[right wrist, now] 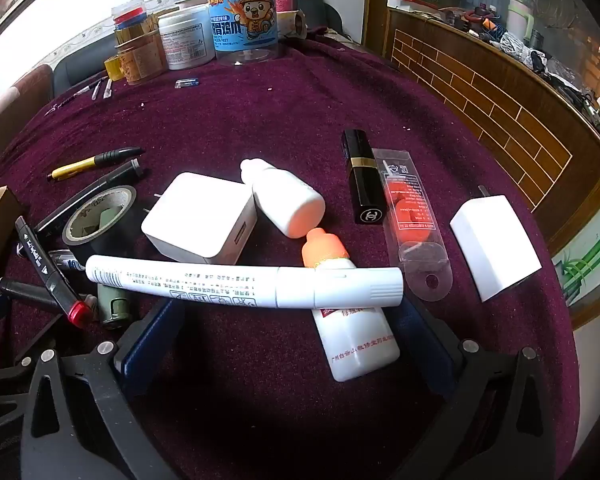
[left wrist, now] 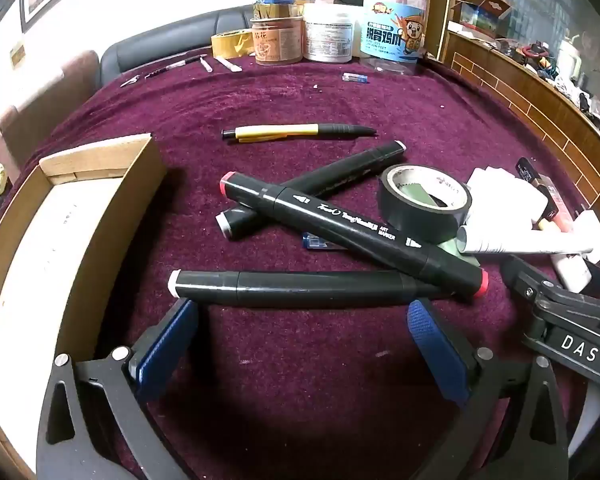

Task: Organize rigid objects

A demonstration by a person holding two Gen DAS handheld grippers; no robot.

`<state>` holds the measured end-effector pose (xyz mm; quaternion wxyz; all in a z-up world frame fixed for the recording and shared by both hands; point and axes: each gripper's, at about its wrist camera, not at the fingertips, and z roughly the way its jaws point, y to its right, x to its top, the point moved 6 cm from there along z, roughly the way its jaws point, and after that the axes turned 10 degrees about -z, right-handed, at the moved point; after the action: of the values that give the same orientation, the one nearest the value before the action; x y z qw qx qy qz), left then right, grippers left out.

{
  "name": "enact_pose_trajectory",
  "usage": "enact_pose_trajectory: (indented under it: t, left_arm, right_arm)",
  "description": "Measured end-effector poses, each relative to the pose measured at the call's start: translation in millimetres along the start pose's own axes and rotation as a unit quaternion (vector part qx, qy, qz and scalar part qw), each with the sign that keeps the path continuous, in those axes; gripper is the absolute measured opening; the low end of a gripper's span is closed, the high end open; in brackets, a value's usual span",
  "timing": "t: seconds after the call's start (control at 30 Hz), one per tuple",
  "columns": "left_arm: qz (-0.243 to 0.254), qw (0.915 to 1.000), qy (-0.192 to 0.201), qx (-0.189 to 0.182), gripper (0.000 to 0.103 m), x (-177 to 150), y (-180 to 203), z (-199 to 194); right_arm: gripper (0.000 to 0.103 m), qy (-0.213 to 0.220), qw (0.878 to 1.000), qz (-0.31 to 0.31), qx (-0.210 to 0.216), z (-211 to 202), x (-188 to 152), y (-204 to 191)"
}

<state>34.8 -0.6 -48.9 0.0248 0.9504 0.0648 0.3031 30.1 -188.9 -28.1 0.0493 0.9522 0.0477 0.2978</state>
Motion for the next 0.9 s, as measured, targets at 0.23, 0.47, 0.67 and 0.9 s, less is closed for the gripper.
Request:
enact_pose_trajectory:
  t: [0.23, 0.47, 0.67, 0.9]
  left_arm:
    - [0.000, 1.0000, 0.000, 0.000, 0.102, 0.2, 3.6, -0.4]
    - [-0.002, 1.0000, 0.000, -0.002, 0.102, 0.0, 0.1, 0.1]
    - [-0.002, 1.0000, 0.000, -0.003, 0.102, 0.0, 0.0, 0.1]
    - [-0.002, 1.0000, 0.000, -0.003, 0.102, 0.0, 0.1, 0.0]
  right_arm:
    - [0.103, 0.000, 1.000, 0.000, 0.000, 0.1, 0.0, 0.1]
    - [0.103, 0.001, 1.000, 0.000, 0.000, 0.0, 0.0, 0.1]
    - [0.103, 0.001, 1.000, 0.000, 0.000, 0.0, -0.1, 0.1]
    - [0.103, 0.001, 1.000, 0.000, 0.000, -0.1, -0.2, 0.1]
